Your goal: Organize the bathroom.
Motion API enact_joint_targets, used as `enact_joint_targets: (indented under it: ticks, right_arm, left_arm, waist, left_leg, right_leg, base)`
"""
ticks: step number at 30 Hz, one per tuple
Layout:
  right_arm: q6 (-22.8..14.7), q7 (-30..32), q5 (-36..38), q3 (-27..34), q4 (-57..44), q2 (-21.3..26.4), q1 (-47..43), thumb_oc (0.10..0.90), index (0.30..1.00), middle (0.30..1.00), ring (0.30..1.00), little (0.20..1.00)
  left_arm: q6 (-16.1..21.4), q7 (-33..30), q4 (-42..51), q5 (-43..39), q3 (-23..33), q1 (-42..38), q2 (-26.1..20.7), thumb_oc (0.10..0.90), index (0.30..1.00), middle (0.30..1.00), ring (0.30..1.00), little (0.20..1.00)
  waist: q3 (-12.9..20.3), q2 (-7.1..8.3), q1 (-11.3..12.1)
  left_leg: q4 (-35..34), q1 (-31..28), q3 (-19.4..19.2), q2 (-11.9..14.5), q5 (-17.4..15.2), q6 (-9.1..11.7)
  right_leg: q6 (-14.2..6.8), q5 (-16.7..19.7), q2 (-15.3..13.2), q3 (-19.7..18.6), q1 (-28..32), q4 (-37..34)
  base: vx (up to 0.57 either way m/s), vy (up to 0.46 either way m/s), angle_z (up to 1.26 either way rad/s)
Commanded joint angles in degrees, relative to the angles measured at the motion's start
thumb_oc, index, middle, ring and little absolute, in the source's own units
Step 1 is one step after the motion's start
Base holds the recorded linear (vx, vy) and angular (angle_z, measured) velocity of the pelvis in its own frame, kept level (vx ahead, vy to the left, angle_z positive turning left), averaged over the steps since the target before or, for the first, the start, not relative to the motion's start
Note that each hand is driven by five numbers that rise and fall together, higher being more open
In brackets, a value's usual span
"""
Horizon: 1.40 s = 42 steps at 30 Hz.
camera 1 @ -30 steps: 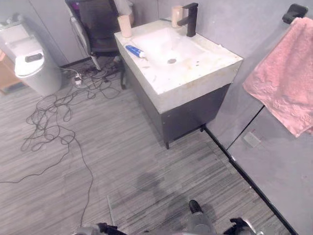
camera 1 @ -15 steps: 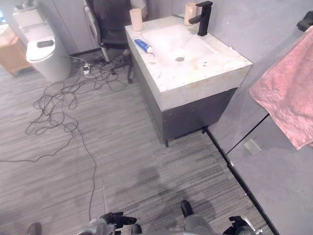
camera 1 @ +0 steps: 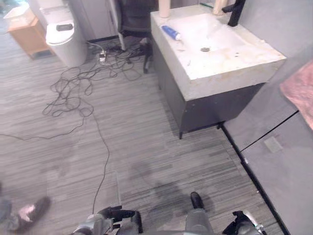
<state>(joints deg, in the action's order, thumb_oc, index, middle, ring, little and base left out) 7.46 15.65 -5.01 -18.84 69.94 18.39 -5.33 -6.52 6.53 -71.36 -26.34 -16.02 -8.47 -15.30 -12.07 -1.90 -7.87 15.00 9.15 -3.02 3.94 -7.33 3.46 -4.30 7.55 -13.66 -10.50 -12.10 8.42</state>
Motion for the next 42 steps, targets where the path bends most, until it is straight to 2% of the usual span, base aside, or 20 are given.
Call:
enact_joint_targets:
  ticks: [1, 3, 4, 5, 6, 10, 16, 18, 19, 22, 24, 26, 27, 29, 34, 36, 38, 40, 41, 42]
  right_arm:
    - [-2.91, 0.31, -5.15, 0.37, -4.28, 5.79, -1.85, 0.800, 0.900, 0.900, 0.900, 0.900]
    - [-3.51, -1.68, -7.12, 0.56, -4.97, 6.10, -2.15, 0.800, 0.900, 0.900, 0.900, 0.900]
    - [-4.04, -2.19, -7.04, 0.10, -4.98, 6.24, -2.05, 0.800, 0.900, 0.900, 0.900, 0.900]
    - [-4.43, -1.44, -4.97, 0.00, -4.01, 5.78, -1.33, 0.800, 0.900, 0.900, 0.900, 0.900]
    - [-4.63, -1.05, -4.59, 0.08, -3.12, 5.36, -1.14, 0.800, 0.900, 0.900, 0.900, 0.900]
    - [-3.29, -0.87, -4.16, 0.09, -0.64, 4.58, -1.31, 0.800, 0.900, 0.900, 0.900, 0.900]
    - [-2.52, -0.20, -0.91, 0.05, 0.06, 4.12, -0.59, 0.800, 0.900, 0.900, 0.900, 0.900]
    - [-2.72, -0.13, -0.57, 0.15, 0.51, 4.14, -0.63, 0.800, 0.900, 0.900, 0.900, 0.900]
    - [-2.79, -0.13, -0.62, -0.05, 0.54, 4.28, -1.03, 0.800, 0.900, 0.900, 0.900, 0.900]
    - [-2.36, -0.41, -1.70, -0.64, 0.01, 4.27, -1.09, 0.800, 0.900, 0.900, 0.900, 0.900]
    - [-2.32, 0.03, -1.81, -0.71, -0.13, 4.33, -0.96, 0.800, 0.900, 0.900, 0.900, 0.900]
    - [-2.67, 0.25, -2.67, -0.25, 0.14, 5.10, -1.45, 0.800, 0.900, 0.900, 0.900, 0.900]
    - [-2.61, 0.55, -2.62, -0.58, 0.28, 5.98, -2.41, 0.800, 0.900, 0.900, 0.900, 0.900]
    - [-1.88, 0.68, -2.87, -1.52, -0.21, 6.46, -2.91, 0.800, 0.900, 0.900, 0.900, 0.900]
    - [-0.82, 1.11, -2.21, -2.26, -0.17, 5.98, -3.45, 0.800, 0.900, 0.900, 0.900, 0.900]
    - [-0.18, 1.65, -2.46, -3.64, -0.02, 4.26, -4.54, 0.800, 0.900, 0.900, 0.900, 0.900]
    - [0.06, 1.47, -3.31, -3.08, -0.42, 3.84, -4.22, 0.800, 0.900, 0.900, 0.900, 0.900]
    - [0.07, 0.27, -5.04, -1.88, -1.53, 3.26, -1.95, 0.800, 0.900, 0.900, 0.900, 0.900]
    - [0.07, 0.27, -5.04, -1.88, -1.53, 3.26, -1.95, 0.800, 0.900, 0.900, 0.900, 0.900]
    - [-0.24, -0.11, -5.53, -1.52, -1.75, 3.35, -1.22, 0.800, 0.900, 0.900, 0.900, 0.900]
  left_arm:
    - [-1.71, 1.00, 2.54, 2.42, 1.17, 3.90, -4.53, 0.800, 0.900, 0.900, 0.900, 0.900]
    - [-2.45, 0.30, 2.16, 2.10, 2.18, 4.59, -5.24, 0.800, 0.900, 0.900, 0.900, 0.900]
    - [-2.78, 0.09, 1.90, 1.94, 2.67, 4.74, -5.58, 0.800, 0.900, 0.900, 0.900, 0.900]
    - [-2.81, -0.57, 1.53, 5.49, 2.61, 4.33, -5.62, 0.800, 0.900, 0.900, 0.900, 0.900]
    - [-2.45, -0.75, 1.42, 6.44, 2.47, 3.91, -5.68, 0.800, 0.900, 0.900, 0.900, 0.900]
    - [-1.53, -1.18, 1.56, 4.42, 2.34, 0.95, -5.45, 0.800, 0.900, 0.900, 0.900, 0.900]
    - [-1.14, -2.83, 1.86, 6.03, 1.24, -0.31, -3.26, 0.800, 0.900, 0.900, 0.900, 0.900]
    - [-0.53, -2.69, 1.46, 5.82, 1.16, -0.39, -2.89, 0.800, 0.900, 0.900, 0.900, 0.900]
    - [-0.32, -2.94, 1.17, 5.61, 1.50, -0.51, -2.66, 0.800, 0.900, 0.900, 0.900, 0.900]
    - [-0.59, -3.06, 1.05, 4.14, 2.29, -0.45, -2.58, 0.800, 0.900, 0.900, 0.900, 0.900]
    - [-0.91, -2.85, 0.83, 4.38, 2.64, -0.15, -2.24, 0.800, 0.900, 0.900, 0.900, 0.900]
    - [-1.42, -2.26, 0.62, 4.58, 2.48, -0.06, -1.78, 0.800, 0.900, 0.900, 0.900, 0.900]
    - [-2.12, -2.18, 0.43, 3.62, 1.67, -0.11, -1.38, 0.800, 0.900, 0.900, 0.900, 0.900]
    - [-2.49, -2.28, 0.06, 2.86, 1.16, 0.20, -1.10, 0.800, 0.900, 0.900, 0.900, 0.900]
    - [-2.64, -1.25, -0.86, 3.91, 1.09, 1.17, -0.97, 0.800, 0.900, 0.900, 0.900, 0.900]
    - [-1.10, -0.95, -1.99, 4.20, 1.75, 3.43, -1.16, 0.800, 0.900, 0.900, 0.900, 0.900]
    - [-0.73, -0.66, -1.88, 4.65, 2.13, 4.19, -1.44, 0.800, 0.900, 0.900, 0.900, 0.900]
    - [-0.42, 1.07, -0.97, 5.14, 1.87, 4.37, -2.90, 0.800, 0.900, 0.900, 0.900, 0.900]
    - [-0.42, 1.07, -0.97, 5.14, 1.87, 4.37, -2.90, 0.800, 0.900, 0.900, 0.900, 0.900]
    - [-0.36, 1.40, -0.95, 5.65, 1.89, 4.19, -3.23, 0.800, 0.900, 0.900, 0.900, 0.900]
  waist:
    - [-3.09, -1.55, 0.63]
    - [-3.17, -0.84, 0.57]
    - [-2.98, -0.48, -0.07]
    - [-2.30, 0.40, -1.54]
    - [-2.18, 0.44, -2.02]
    - [-1.46, -0.48, -2.32]
    - [0.43, -0.92, -2.89]
    - [0.74, -0.60, -3.02]
    - [0.65, 0.13, -3.01]
    - [0.52, 1.01, -2.58]
    - [0.64, 1.35, -2.41]
    - [0.74, 0.41, -2.85]
    - [-0.07, -1.39, -2.38]
    - [-0.98, -2.31, -1.44]
    - [-1.28, -2.70, -0.36]
    - [-1.98, -1.99, 2.37]
    - [-2.53, -1.86, 2.72]
    - [-3.03, -0.20, 3.67]
    - [-3.03, -0.20, 3.67]
    - [-2.99, -0.27, 3.89]
  left_leg:
    - [-7.07, -4.39, -5.48, 1.82, 5.84, -3.22]
    - [-8.75, -6.34, -8.24, 2.46, 6.04, -3.19]
    - [-10.34, -7.44, -9.31, 2.41, 6.55, -3.11]
    - [-13.23, -8.82, -9.24, 0.06, 6.80, -3.40]
    - [-13.97, -9.10, -8.73, -0.86, 6.79, -3.73]
    - [-14.38, -8.36, -7.16, -2.11, 7.28, -4.45]
    - [-9.63, -7.16, -6.02, -2.38, 6.72, -3.48]
    - [-3.36, -5.46, -4.75, -1.18, 8.92, -2.36]
    - [3.88, -3.23, -3.83, -0.28, 9.94, -2.03]
    - [9.13, 0.39, -1.92, 0.95, 11.41, -1.97]
    - [6.94, 1.29, -1.65, 2.05, 12.08, -1.94]
    - [-2.48, 0.54, -1.80, 3.28, 13.30, -1.60]
    - [-15.20, 1.51, 0.34, 4.58, 18.48, 0.04]
    - [-20.00, 5.10, 2.91, 5.04, 20.31, 0.71]
    - [-20.00, 7.35, 1.55, 4.76, 18.86, -0.14]
    - [-15.85, 6.82, 3.13, 4.15, 18.05, -0.46]
    - [-10.83, 7.34, 1.36, 3.51, 16.80, -0.82]
    - [-6.34, 6.30, -0.48, -0.69, 10.53, -4.45]
    - [-6.34, 6.30, -0.48, -0.69, 10.53, -4.45]
    - [-6.21, 5.67, -0.87, -1.28, 9.34, -5.26]
  right_leg:
    - [-3.81, 0.87, -2.17, 5.39, -0.04, 10.43]
    - [-4.64, 0.20, -0.37, 8.19, -0.40, 8.47]
    - [-5.10, -0.96, 2.47, 8.23, -0.73, 5.96]
    - [-5.04, -0.64, 8.13, 8.06, -1.42, -1.34]
    - [-4.71, -0.51, 9.28, 8.04, -1.77, -1.81]
    - [-3.17, -2.72, 11.14, 7.81, -0.57, -0.70]
    - [-1.39, -2.92, 12.06, 6.42, 1.96, -2.54]
    - [-0.18, -3.05, 12.40, 6.14, 2.49, -2.52]
    - [0.87, -3.34, 12.58, 5.59, 2.76, -2.19]
    - [1.99, -3.69, 13.15, 5.24, 3.55, -1.91]
    - [2.03, -4.29, 13.48, 4.90, 4.23, -1.92]
    - [1.40, -5.15, 14.05, 3.61, 4.28, -2.25]
    - [0.65, -6.62, 15.33, 2.00, 4.96, -2.57]
    - [0.17, -8.80, 15.70, 1.54, 6.17, -2.40]
    - [-0.50, -11.93, 14.18, 2.71, 7.62, -0.64]
    - [-1.56, -14.84, 11.17, 4.27, 8.77, 3.60]
    - [-1.78, -15.28, 9.53, 5.05, 8.78, 6.01]
    - [-2.30, -4.97, 2.53, 5.89, 7.67, 16.95]
    - [-2.30, -4.97, 2.53, 5.89, 7.67, 16.95]
    - [-2.03, -1.26, 0.80, 5.71, 6.05, 21.79]
  base:
    - [0.10, 0.208, -0.77]
    - [0.08, 0.101, -1.11]
    - [0.12, 0.027, -1.10]
    - [0.12, 0.020, -0.97]
    - [0.09, 0.005, -0.40]
    - [0.04, -0.050, 0.35]
    - [0.09, -0.082, 0.15]
    - [0.12, -0.083, 0.21]
    - [0.07, -0.061, 0.40]
    - [0.15, -0.036, 0.24]
    - [0.19, 0.098, -0.19]
    - [0.24, 0.252, -0.04]
    - [0.27, 0.273, 0.06]
    - [0.34, 0.268, 0.16]
    - [0.31, 0.222, -0.07]
    - [0.48, 0.432, -0.55]
    - [0.39, 0.401, -0.81]
    - [0.50, 0.534, -0.67]
    - [0.29, 0.343, -0.29]
    - [0.19, 0.315, -0.24]
